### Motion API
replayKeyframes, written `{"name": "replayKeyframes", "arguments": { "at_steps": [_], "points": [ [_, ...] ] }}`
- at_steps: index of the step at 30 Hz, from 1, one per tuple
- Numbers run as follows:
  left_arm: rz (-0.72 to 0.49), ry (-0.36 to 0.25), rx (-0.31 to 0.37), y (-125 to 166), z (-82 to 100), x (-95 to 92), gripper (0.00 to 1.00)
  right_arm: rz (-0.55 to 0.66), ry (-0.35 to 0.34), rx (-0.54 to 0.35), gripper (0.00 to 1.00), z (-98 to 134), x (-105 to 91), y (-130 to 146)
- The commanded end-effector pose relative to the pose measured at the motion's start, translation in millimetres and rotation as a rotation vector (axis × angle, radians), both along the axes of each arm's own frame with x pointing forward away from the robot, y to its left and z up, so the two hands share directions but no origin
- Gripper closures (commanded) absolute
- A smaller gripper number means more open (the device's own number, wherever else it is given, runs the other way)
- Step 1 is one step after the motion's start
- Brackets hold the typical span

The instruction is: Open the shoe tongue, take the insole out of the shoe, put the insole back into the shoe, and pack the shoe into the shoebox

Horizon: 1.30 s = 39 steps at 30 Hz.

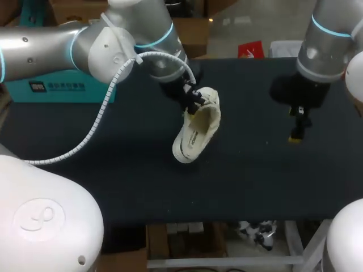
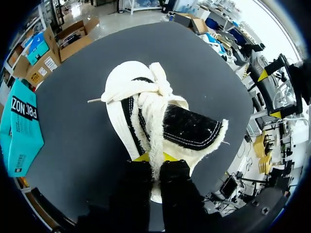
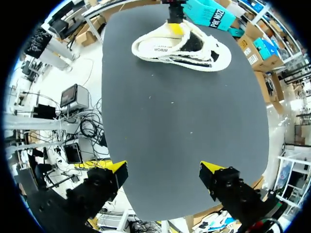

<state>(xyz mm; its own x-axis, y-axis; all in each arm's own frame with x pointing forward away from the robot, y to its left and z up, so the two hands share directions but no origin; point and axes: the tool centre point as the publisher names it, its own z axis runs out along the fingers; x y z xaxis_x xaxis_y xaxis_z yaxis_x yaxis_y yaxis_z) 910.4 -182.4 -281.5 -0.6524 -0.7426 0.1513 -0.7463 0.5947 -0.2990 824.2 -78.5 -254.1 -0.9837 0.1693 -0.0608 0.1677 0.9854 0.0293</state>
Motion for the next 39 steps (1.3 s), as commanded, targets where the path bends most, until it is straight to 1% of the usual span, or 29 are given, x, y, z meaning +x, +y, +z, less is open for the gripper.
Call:
{"name": "replayKeyframes", "arguments": {
  "at_steps": [1, 2, 3, 5, 8, 9, 11, 13, 15, 17, 19, 20, 22, 23, 26, 28, 31, 36, 39],
  "points": [
    [-0.353, -0.121, 0.026, 25, 50.8, -11.2, 1.0, 0.068, 0.027, -0.008, 0.0, 4, 3.7, 0],
    [-0.377, -0.131, 0.025, 30, 59.9, -9.6, 1.0, 0.068, 0.027, -0.008, 0.0, 4, 3.7, 0],
    [-0.41, -0.155, 0.044, 36, 68.4, -7.5, 1.0, 0.068, 0.027, -0.008, 0.0, 4, 3.7, 0],
    [-0.487, -0.204, 0.043, 48, 86.5, -3.2, 1.0, 0.068, 0.027, -0.008, 0.0, 4, 3.7, 0],
    [-0.57, -0.277, 0.08, 64, 113.2, 4.5, 1.0, 0.068, 0.027, -0.008, 0.0, 4, 3.7, 0],
    [-0.586, -0.298, 0.102, 69, 120.9, 9.0, 1.0, 0.068, 0.027, -0.008, 0.0, 4, 3.7, 0],
    [-0.632, -0.34, 0.124, 82, 135.0, 18.3, 1.0, 0.068, 0.027, -0.008, 0.0, 4, 3.7, 0],
    [-0.673, -0.387, 0.14, 103, 154.4, 35.9, 1.0, 0.068, 0.027, -0.008, 0.0, 4, 3.7, 0],
    [-0.708, -0.417, 0.148, 119, 168.7, 49.0, 1.0, 0.068, 0.027, -0.008, 0.0, 4, 3.7, 0],
    [-0.757, -0.451, 0.162, 142, 187.3, 66.7, 1.0, 0.068, 0.027, -0.008, 0.0, 4, 3.7, 0],
    [-0.811, -0.464, 0.162, 160, 200.6, 80.2, 1.0, 0.068, 0.027, -0.008, 0.0, 4, 3.7, 0],
    [-0.835, -0.469, 0.175, 170, 208.0, 87.2, 1.0, 0.068, 0.027, -0.008, 0.0, 4, 3.7, 0],
    [-0.868, -0.478, 0.207, 185, 217.0, 98.8, 1.0, 0.068, 0.027, -0.008, 0.0, 4, 3.7, 0],
    [-0.897, -0.487, 0.227, 198, 224.1, 108.0, 1.0, 0.068, 0.027, -0.008, 0.0, 4, 3.7, 0],
    [-0.951, -0.499, 0.262, 226, 234.0, 123.5, 1.0, 0.068, 0.027, -0.008, 0.0, 4, 3.7, 0],
    [-0.958, -0.507, 0.278, 249, 240.6, 135.9, 1.0, 0.068, 0.027, -0.008, 0.0, 4, 3.7, 0],
    [-0.962, -0.505, 0.277, 285, 246.6, 154.8, 1.0, 0.068, 0.027, -0.008, 0.0, 4, 3.7, 0],
    [-0.945, -0.465, 0.307, 337, 236.5, 184.6, 1.0, 0.068, 0.027, -0.008, 0.0, 4, 3.7, 0],
    [-0.947, -0.45, 0.304, 365, 224.8, 192.7, 1.0, 0.068, 0.027, -0.008, 0.0, 4, 3.7, 0]
  ]
}}
